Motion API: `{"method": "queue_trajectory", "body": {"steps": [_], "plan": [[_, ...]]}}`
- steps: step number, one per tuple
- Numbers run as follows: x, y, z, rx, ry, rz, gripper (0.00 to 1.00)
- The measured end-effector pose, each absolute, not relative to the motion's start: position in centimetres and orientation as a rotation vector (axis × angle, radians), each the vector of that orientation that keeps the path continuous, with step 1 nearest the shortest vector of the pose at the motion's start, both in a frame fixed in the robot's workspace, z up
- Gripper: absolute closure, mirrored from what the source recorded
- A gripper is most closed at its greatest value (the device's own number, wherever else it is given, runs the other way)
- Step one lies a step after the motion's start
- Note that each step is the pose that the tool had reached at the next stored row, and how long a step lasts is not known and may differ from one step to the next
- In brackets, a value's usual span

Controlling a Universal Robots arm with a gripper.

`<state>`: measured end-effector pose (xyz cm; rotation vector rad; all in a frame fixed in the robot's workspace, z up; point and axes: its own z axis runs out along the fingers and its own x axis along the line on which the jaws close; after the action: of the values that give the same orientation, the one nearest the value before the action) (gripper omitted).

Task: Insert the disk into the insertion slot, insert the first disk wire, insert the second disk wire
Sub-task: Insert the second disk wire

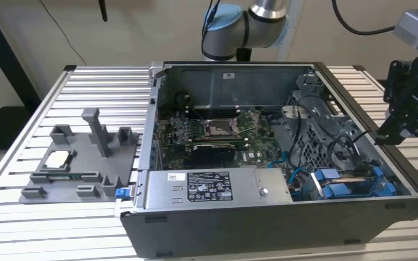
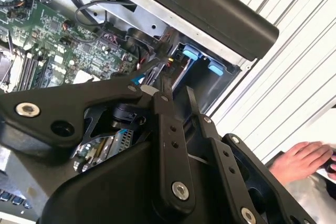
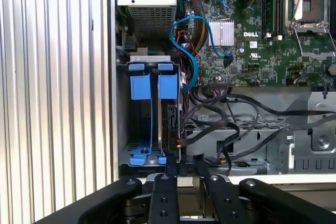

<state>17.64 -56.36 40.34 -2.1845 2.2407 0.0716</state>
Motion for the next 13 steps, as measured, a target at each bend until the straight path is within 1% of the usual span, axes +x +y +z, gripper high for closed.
{"method": "queue_trajectory", "body": {"steps": [13], "plan": [[17.85, -56.14, 40.32, -2.183, 2.239, 0.075, 0.73]]}}
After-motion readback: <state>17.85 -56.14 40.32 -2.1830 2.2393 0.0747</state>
